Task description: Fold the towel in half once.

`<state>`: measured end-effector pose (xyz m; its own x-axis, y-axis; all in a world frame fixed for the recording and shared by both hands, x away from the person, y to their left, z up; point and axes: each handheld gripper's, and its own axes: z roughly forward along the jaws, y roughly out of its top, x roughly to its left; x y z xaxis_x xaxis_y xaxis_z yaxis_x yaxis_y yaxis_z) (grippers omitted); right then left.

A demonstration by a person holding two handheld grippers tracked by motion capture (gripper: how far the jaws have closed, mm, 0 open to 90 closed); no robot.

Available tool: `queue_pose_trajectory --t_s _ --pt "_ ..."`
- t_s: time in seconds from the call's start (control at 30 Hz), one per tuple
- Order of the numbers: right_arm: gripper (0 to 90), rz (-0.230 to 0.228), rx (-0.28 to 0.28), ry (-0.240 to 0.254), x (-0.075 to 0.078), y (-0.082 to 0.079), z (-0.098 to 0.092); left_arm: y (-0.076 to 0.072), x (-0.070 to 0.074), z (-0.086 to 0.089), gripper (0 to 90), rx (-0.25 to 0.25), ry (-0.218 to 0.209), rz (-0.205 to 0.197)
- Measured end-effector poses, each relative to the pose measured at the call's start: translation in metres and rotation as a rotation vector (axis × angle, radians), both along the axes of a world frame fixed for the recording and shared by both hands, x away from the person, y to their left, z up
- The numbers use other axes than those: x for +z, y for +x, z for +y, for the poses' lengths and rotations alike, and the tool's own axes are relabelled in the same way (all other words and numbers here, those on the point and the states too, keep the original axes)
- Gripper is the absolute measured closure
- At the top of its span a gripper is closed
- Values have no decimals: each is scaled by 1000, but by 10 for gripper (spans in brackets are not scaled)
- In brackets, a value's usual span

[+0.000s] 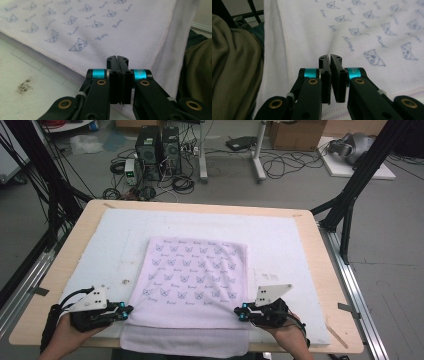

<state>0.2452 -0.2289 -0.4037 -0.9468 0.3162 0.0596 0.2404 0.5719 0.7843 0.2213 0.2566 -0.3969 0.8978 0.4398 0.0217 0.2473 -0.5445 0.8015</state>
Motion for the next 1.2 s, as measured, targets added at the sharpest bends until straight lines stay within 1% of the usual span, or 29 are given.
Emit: queue_pose_trajectory --t_s 0.07,0.1,0.17,0.23,0.27,0.3,0.33,0.37,0.4,0.43,0.47,0.53,0.57,0.63,0.7,0.77,0.8,0.87,0.93,0.97,1.03,1.07,1.1,1.13,1.17,1.2 --pt "871 -8 8 15 6 -4 -1 -8 5 1 886 -10 -5 -4" --pt "871 -8 17 19 10 -10 -2 -13 6 2 885 -15 -5 -8" --pt "870 -8 41 32 15 -22 -3 -25 7 5 885 -40 -26 -15" --pt "840 14 85 50 16 -31 -6 -32 4 7 880 -55 -40 -14" --pt "813 20 95 53 15 -34 -7 -33 2 8 870 -53 -43 -9" --pt "791 26 84 53 14 -35 -8 -32 -1 8 845 -59 -47 2" --pt "769 25 81 49 12 -33 -9 -30 -3 7 822 -57 -46 10" --pt "748 34 66 55 11 -30 -10 -28 -4 6 799 -53 -44 14" --pt "735 36 58 68 10 -26 -11 -25 -5 4 783 -51 -41 15" --pt "727 39 47 68 9 -22 -11 -22 -5 2 763 -49 -37 15" --pt "712 32 40 67 9 -17 -11 -18 -6 0 741 -38 -39 13" --pt "692 31 23 63 8 -6 -10 -9 -6 -1 702 -33 -37 16" --pt "669 27 15 58 7 0 -10 -4 -7 -2 680 -22 -37 18" --pt "641 34 -10 59 6 14 -10 8 -9 -4 638 -5 -45 21" --pt "607 33 -41 52 3 29 -10 20 -10 -6 625 8 -43 16" --pt "585 54 -70 50 1 44 -11 32 -11 -9 595 23 -47 22" --pt "577 47 -83 40 0 51 -11 39 -11 -11 589 30 -43 17" --pt "559 50 -107 37 1 63 -11 52 -9 -13 578 47 -37 10" --pt "550 41 -139 23 3 76 -12 67 -6 -15 564 74 -43 1" --pt "549 33 -147 28 4 84 -13 75 -4 -16 565 87 -47 -1" --pt "542 34 -186 30 7 98 -15 90 -1 -18 576 112 -48 0" --pt "541 34 -197 34 7 105 -15 102 1 -19 585 127 -50 5" --pt "530 38 -213 29 9 115 -16 111 2 -20 595 155 -54 -3" --pt "528 39 -235 25 10 124 -17 121 2 -20 607 171 -68 12" --pt "527 37 -248 37 12 132 -17 130 2 -21 612 184 -77 20" --pt "516 48 -261 43 13 140 -18 139 3 -22 625 215 -75 9"
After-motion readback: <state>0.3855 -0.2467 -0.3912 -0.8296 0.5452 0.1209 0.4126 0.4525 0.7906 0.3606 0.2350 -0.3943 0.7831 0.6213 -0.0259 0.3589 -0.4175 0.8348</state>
